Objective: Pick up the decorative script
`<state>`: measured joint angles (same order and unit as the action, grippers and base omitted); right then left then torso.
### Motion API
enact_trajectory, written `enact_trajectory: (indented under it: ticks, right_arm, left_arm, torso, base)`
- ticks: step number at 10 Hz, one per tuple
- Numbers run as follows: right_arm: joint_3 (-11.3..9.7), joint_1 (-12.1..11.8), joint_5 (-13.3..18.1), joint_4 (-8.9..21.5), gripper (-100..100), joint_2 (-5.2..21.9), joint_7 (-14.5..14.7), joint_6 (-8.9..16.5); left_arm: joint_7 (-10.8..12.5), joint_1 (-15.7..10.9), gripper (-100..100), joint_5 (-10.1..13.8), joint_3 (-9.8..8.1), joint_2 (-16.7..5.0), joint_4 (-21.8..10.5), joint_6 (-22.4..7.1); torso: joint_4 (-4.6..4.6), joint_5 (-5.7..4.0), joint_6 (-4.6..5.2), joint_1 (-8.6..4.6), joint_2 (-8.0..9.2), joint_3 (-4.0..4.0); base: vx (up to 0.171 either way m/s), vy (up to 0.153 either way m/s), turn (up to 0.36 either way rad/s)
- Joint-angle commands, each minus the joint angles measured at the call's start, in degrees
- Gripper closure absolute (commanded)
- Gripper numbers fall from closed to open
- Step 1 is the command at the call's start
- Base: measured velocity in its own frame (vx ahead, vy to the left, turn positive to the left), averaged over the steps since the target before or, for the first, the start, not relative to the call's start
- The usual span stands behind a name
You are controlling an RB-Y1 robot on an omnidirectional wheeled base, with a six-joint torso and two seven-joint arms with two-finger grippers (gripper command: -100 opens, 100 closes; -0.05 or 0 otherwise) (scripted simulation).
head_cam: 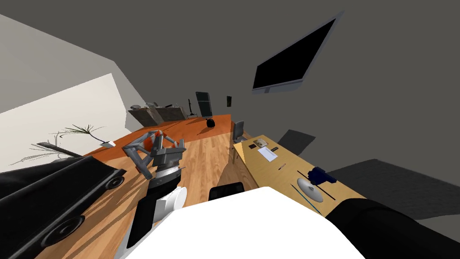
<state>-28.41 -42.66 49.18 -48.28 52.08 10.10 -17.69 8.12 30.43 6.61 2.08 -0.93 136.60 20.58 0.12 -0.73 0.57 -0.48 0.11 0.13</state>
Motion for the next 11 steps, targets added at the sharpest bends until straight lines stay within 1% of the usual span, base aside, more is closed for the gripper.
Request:
enact_trajectory:
  ticks: [1, 2, 3, 4, 5, 6, 7, 8, 9, 10, 11]
  right_arm:
    - [-0.95, 2.29, -0.47, 1.37, 100, 1.01, 0.78, -1.07]
    - [-2.67, 4.53, -1.48, 4.35, 100, 2.62, 2.35, -3.39]
    - [-4.39, 7.29, -2.49, 7.26, 100, 3.94, 3.93, -5.45]
    - [-4.39, 8.8, -2.49, 7.32, 100, 4.23, 3.93, -5.7]
    - [-4.39, 9.58, -2.49, 7.32, 100, 4.23, 3.93, -5.7]
    - [-6.11, 11.79, -3.5, 10.3, 100, 5.84, 5.51, -8.01]
    - [-6.11, 13.22, -3.5, 10.3, 100, 5.84, 5.51, -8.01]
    - [-7.83, 15.55, -4.51, 13.28, 100, 7.45, 7.08, -10.32]
    - [-7.83, 16.87, -4.51, 13.28, 100, 7.45, 7.08, -10.32]
    - [-7.83, 16.87, -4.51, 13.28, 100, 7.45, 7.08, -10.32]
    - [-9.56, 19.72, -5.52, 16.25, 100, 9.06, 8.66, -12.64]
  left_arm:
    - [0.0, 0.0, 0, 0.0, 0.0, 0.0, 0.0, 0.0]
    - [0.0, -0.01, 0, 0.0, 0.0, 0.0, 0.0, 0.0]
    - [0.0, 0.0, 0, 0.0, 0.0, 0.0, 0.0, 0.0]
    - [0.0, 0.0, 0, 0.0, 0.0, 0.0, 0.0, 0.0]
    - [0.0, -0.01, 0, 0.0, 0.01, 0.0, 0.0, 0.0]
    - [0.0, -0.02, 0, 0.0, 0.01, 0.0, 0.0, 0.0]
    - [0.0, 0.0, 0, 0.0, 0.0, 0.0, 0.0, 0.0]
    - [0.0, -0.01, 0, 0.0, 0.0, 0.0, 0.0, 0.0]
    - [0.0, 0.0, 0, 0.0, 0.0, 0.0, 0.0, 0.0]
    - [0.0, -0.01, 0, 0.0, 0.0, 0.0, 0.0, 0.0]
    - [0.0, -0.02, 0, 0.0, 0.01, 0.0, 0.0, 0.0]
  torso:
    - [0.0, 0.0, 0.0, 0.0, 0.0, 0.0]
    - [0.03, -0.04, -0.07, -0.03, 0.01, 0.02]
    - [0.01, -0.03, -0.01, 0.0, 0.0, 0.0]
    - [-0.03, 0.03, 0.04, 0.15, -0.05, -0.04]
    - [0.03, 0.0, -0.08, 0.14, -0.01, 0.01]
    - [0.07, -0.03, -0.17, -0.01, 0.03, 0.04]
    - [0.0, -0.02, 0.05, -0.04, 0.05, 0.03]
    - [0.04, -0.03, -0.06, -0.02, 0.06, 0.05]
    - [0.01, 0.01, 0.0, 0.02, 0.0, 0.01]
    - [0.04, 0.02, -0.1, 0.04, -0.01, 0.01]
    - [0.05, 0.0, -0.12, -0.03, 0.04, 0.04]
  base:
    - [0.034, 0.033, -0.181]
    - [0.042, 0.051, -0.346]
    - [0.067, 0.085, -0.397]
    - [0.032, 0.079, -0.218]
    - [0.005, 0.028, -0.007]
    - [0.021, 0.03, -0.323]
    - [0.019, 0.038, -0.18]
    - [0.04, 0.05, -0.24]
    - [0.032, 0.05, -0.163]
    - [0.007, 0.018, 0.018]
    - [0.027, 0.029, -0.197]
